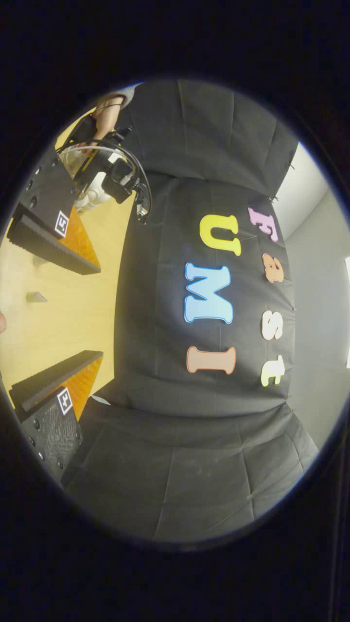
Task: First open the suitcase, pack the skin care products into it, and then close the suitcase.
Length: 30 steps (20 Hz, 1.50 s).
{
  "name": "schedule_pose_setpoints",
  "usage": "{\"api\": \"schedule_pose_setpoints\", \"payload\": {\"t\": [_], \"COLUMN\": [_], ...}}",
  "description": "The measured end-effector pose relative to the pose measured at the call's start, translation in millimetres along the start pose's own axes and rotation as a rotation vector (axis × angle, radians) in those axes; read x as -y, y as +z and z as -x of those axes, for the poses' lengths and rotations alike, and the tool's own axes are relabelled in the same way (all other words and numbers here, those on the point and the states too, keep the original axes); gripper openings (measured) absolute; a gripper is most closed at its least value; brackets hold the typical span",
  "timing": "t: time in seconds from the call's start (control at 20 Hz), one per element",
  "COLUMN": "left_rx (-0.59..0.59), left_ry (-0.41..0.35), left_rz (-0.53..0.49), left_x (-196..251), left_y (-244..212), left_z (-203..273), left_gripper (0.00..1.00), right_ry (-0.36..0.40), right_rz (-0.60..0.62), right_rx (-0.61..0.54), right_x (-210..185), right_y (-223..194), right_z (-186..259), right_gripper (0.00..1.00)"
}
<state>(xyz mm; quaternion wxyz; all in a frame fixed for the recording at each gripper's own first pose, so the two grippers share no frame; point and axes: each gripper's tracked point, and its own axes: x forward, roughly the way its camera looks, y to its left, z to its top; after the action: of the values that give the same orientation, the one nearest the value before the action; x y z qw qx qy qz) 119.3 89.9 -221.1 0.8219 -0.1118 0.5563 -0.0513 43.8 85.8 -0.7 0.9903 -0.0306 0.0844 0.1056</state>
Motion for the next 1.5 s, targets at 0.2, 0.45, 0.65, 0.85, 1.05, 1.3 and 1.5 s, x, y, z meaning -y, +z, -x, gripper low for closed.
{"api": "schedule_pose_setpoints", "payload": {"t": [0.2, 0.45, 0.65, 0.85, 1.05, 1.3, 1.5], "left_rx": [0.047, 0.148, 0.241, 0.265, 0.279, 0.280, 0.245], "left_ry": [-0.035, -0.038, 0.056, 0.220, 0.297, 0.385, 0.381], "left_rz": [0.028, 0.034, 0.010, -0.080, -0.132, -0.172, -0.090], "left_x": [0, -38, -129, -241, -330, -451, -533], "left_y": [56, 126, 173, 188, 188, 173, 146], "left_z": [49, 154, 231, 279, 275, 244, 201], "left_gripper": [0.14, 0.14, 0.15, 0.14, 0.14, 0.14, 0.14], "right_ry": [0.033, 0.081, 0.059, -0.002, -0.091, -0.216, -0.248], "right_rz": [0.012, 0.016, 0.027, 0.010, -0.044, -0.040, -0.026], "right_rx": [0.018, 0.035, 0.048, 0.067, 0.045, 0.027, 0.000], "right_x": [-5, -23, -40, -59, -78, -94, -113], "right_y": [6, 11, 21, 35, 38, 47, 50], "right_z": [2, 2, 1, -4, -8, -2, 4], "right_gripper": [0.95, 0.94, 0.95, 0.95, 0.95, 0.95, 0.95]}}
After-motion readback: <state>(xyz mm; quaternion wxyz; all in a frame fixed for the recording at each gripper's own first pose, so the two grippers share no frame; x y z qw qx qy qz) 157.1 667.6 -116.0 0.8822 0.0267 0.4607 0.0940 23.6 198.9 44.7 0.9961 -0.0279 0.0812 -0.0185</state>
